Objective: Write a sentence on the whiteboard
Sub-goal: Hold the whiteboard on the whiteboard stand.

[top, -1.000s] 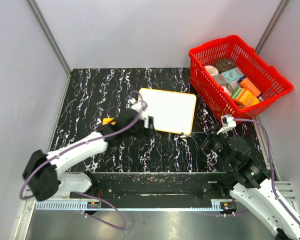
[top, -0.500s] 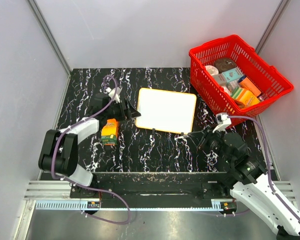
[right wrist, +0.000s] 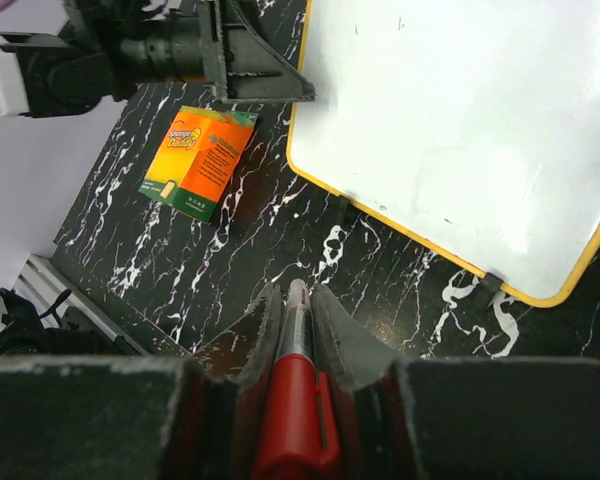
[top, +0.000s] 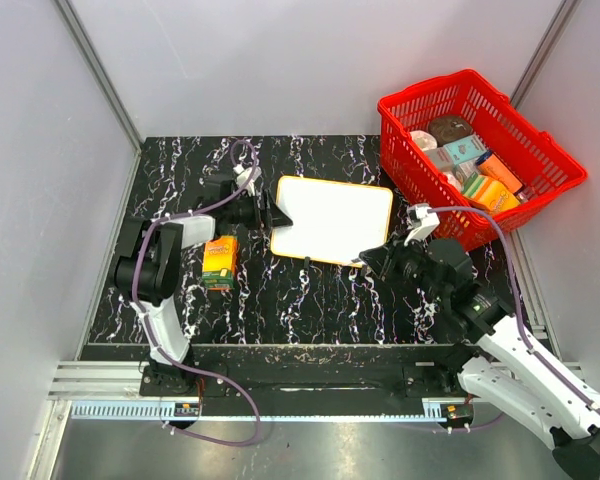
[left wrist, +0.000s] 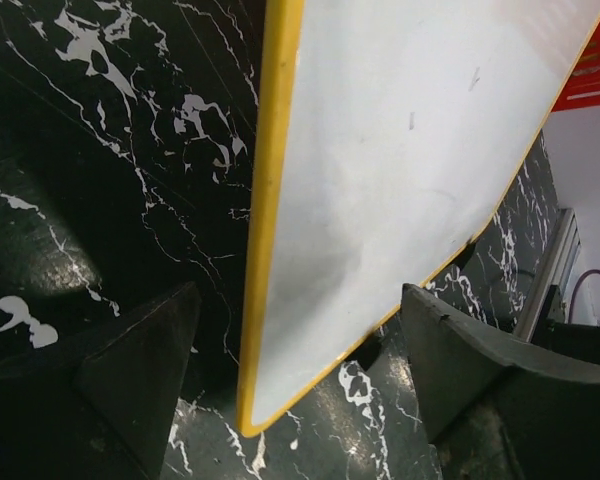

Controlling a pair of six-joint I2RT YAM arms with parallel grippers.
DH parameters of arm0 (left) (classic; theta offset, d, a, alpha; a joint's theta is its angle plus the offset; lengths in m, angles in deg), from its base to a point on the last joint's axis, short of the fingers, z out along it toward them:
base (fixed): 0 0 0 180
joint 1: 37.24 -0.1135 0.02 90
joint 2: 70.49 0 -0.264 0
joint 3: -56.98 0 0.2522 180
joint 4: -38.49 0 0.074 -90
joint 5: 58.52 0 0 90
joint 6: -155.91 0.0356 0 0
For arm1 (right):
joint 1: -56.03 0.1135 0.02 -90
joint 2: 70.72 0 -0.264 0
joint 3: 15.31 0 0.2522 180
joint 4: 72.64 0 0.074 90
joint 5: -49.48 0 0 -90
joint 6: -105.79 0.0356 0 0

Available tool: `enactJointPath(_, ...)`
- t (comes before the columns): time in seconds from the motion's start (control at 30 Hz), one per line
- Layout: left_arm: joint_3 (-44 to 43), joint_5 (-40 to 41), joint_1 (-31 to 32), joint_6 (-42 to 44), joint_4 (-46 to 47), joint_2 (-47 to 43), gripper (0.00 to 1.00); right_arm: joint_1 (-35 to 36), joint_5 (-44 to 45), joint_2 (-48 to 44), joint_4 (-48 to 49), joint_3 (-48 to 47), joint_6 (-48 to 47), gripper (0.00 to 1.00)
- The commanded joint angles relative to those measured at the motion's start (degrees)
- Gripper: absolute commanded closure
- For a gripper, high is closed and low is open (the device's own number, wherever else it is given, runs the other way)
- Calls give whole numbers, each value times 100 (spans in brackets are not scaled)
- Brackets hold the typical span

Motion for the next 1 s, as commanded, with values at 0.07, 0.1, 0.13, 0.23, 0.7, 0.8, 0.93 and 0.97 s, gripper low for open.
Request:
enactJointPath(0.07,-55,-1196,-32,-420,1548,457,24,18,-258,202,752,-256,81,100)
enactJointPath(0.1,111,-1224,-32,-465,1916,405,25,27,-284,237,796,-265,116,100)
enactJointPath(0.13,165,-1242,-32,-475,2015,370,27,27,-302,324,857,-282,116,100)
enactJointPath(0.23,201,-1242,-23,-378,1929,325,39,27,-363,491,902,-361,64,100)
enactJointPath(0.7,447,-1567,363,-703,3008,527,100,9,-372,800,1051,-467,-86,100)
enactJointPath(0.8,701,-1725,398,-1001,3822,580,100,-8,-372,791,1060,-432,-103,100)
enactJointPath(0.93,816,-1822,407,-1283,4442,703,100,-17,-389,844,1069,-440,-138,100)
enactJointPath(0.97,764,-1813,416,-1266,4346,738,100,-17,-390,852,1069,-449,-130,100)
